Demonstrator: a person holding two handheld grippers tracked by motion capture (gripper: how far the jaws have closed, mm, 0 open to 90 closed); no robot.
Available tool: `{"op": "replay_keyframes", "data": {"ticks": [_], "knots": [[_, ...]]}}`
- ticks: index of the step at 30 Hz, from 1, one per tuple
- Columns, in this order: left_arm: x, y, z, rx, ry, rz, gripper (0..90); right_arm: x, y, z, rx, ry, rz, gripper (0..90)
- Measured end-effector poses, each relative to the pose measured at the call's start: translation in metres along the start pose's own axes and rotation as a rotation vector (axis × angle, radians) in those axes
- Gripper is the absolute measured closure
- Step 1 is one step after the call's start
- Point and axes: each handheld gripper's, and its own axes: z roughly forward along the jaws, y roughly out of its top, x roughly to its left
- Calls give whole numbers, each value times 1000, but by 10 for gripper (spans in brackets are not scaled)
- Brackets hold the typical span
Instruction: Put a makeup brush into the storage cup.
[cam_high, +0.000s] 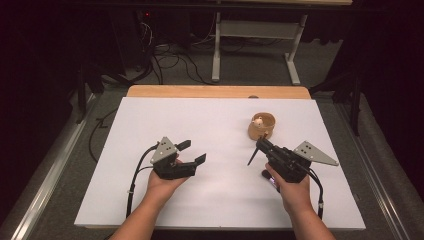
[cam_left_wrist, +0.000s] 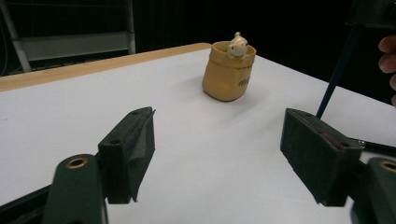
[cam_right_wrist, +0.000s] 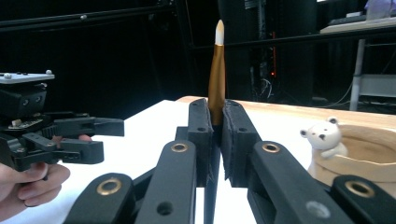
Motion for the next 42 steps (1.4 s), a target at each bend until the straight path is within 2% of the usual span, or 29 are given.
{"op": "replay_keyframes", "data": {"ticks": [2, 8, 12, 20, 23, 30, 31, 34, 36, 40, 42], "knots": [[3, 0, -3, 2, 15, 12, 239, -2, 0, -2, -2, -7, -3, 852], [15, 2, -15, -12, 41, -11, 209, -7, 2, -7, -12, -32, 2, 853], [20, 0, -19, 7, 61, -1, 168, -13, 3, -11, -18, -55, -7, 853], [22, -3, -20, 23, 75, 12, 133, -24, 6, -20, -32, -101, -2, 853], [22, -3, -20, 25, 89, 9, 68, -29, 7, -23, -33, -121, -14, 852], [22, -2, -23, 20, 112, 26, 5, -34, 8, -27, -41, -148, -16, 852], [23, -2, -23, 20, 113, 30, 3, -35, 8, -28, -38, -157, -30, 853], [24, -2, -26, 33, 104, 48, 1, -36, 7, -28, -41, -164, -33, 853], [25, -3, -26, 42, 90, 42, 1, -37, 7, -28, -35, -169, -41, 853], [22, -9, -26, 43, 99, 60, 1, -38, 8, -29, -34, -185, -48, 853], [20, -11, -26, 40, 90, 58, 1, -38, 8, -29, -37, -191, -48, 853]]}}
